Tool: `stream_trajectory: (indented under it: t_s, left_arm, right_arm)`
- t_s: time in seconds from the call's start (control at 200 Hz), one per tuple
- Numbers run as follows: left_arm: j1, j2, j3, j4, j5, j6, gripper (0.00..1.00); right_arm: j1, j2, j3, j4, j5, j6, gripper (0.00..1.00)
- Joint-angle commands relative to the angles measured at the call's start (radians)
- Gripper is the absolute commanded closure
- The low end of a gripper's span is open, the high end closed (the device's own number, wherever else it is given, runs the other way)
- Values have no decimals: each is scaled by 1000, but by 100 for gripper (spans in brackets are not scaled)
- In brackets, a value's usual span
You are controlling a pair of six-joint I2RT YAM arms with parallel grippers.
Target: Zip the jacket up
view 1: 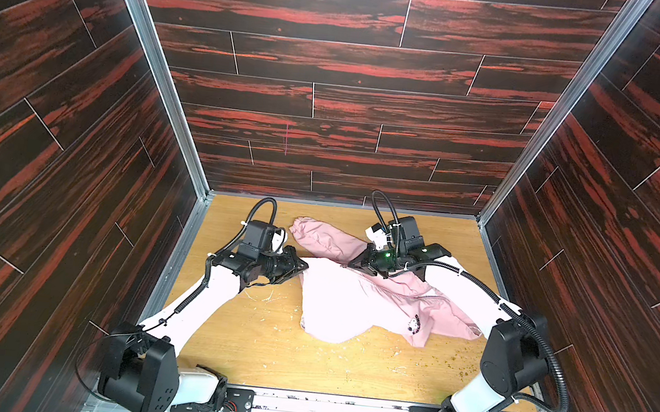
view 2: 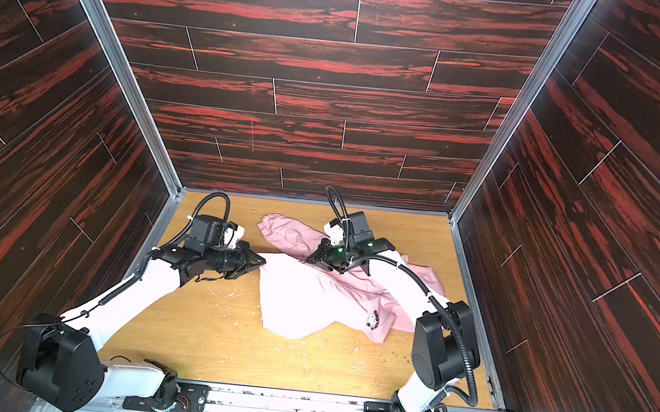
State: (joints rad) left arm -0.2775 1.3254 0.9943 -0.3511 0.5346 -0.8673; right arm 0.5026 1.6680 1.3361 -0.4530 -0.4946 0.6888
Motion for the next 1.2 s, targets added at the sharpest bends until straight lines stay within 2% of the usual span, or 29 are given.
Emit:
stream_trajectory:
  t_s: [0.0,0.571,1.197]
  left_arm:
    - [28,-30,42,-47,-82,26,100]
    - [45,35,163,-108,-155,97,100]
    - [57,-4,158,-147,-290,120,100]
  right_arm:
    - [-25,-61,27,-45,50,-18,100]
    - [-105,-79,32,-81,67,-39,100]
    - [-174,-91,21,-99,76,-56,100]
